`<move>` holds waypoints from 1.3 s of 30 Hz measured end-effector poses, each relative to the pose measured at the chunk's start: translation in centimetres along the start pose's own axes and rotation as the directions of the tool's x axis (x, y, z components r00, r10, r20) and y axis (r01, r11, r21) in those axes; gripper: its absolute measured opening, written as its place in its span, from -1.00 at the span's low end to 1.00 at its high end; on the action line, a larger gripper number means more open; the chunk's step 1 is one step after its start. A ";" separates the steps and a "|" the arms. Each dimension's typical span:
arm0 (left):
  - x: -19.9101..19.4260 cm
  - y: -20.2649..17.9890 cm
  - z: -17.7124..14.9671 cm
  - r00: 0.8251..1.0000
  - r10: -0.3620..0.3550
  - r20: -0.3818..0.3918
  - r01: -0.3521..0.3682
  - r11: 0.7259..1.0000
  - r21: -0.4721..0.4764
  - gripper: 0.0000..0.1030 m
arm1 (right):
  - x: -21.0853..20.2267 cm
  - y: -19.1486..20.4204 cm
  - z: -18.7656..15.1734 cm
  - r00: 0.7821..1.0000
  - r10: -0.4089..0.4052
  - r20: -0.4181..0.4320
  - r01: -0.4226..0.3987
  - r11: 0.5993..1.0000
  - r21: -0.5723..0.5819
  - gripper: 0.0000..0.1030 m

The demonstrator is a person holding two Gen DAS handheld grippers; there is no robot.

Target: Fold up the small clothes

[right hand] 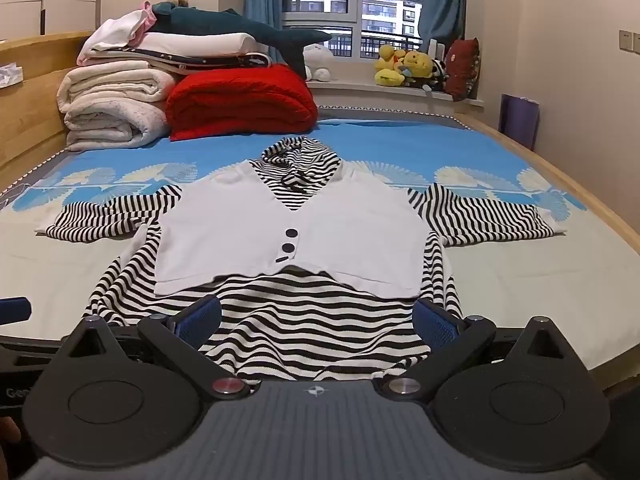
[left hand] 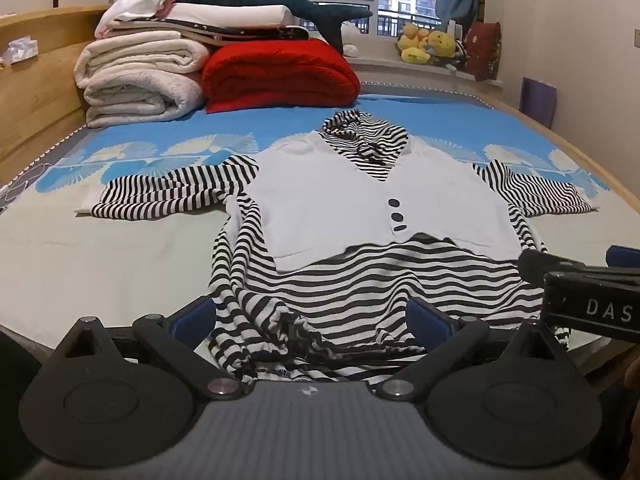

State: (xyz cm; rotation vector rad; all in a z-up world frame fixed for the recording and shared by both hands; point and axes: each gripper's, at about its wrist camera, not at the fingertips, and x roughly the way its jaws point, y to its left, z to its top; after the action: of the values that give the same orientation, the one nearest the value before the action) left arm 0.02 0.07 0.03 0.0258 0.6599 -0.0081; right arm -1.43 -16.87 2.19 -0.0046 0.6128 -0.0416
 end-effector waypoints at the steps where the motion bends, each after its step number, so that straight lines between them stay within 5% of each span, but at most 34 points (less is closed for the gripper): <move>1: 0.0 0.1 0.0 1.000 0.002 -0.001 -0.002 1.000 -0.004 0.97 | 0.0 0.0 0.0 1.000 -0.004 -0.002 0.004 1.000 0.002 0.96; 39: 0.0 0.4 0.2 1.000 -0.009 0.002 0.009 0.999 -0.031 0.97 | 0.1 0.3 -0.1 1.000 -0.010 -0.009 0.010 1.000 -0.022 0.96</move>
State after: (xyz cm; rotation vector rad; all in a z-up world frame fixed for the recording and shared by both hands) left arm 0.15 0.43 0.13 -0.0068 0.6577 -0.0071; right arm -1.36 -16.55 2.05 -0.0286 0.6224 -0.0446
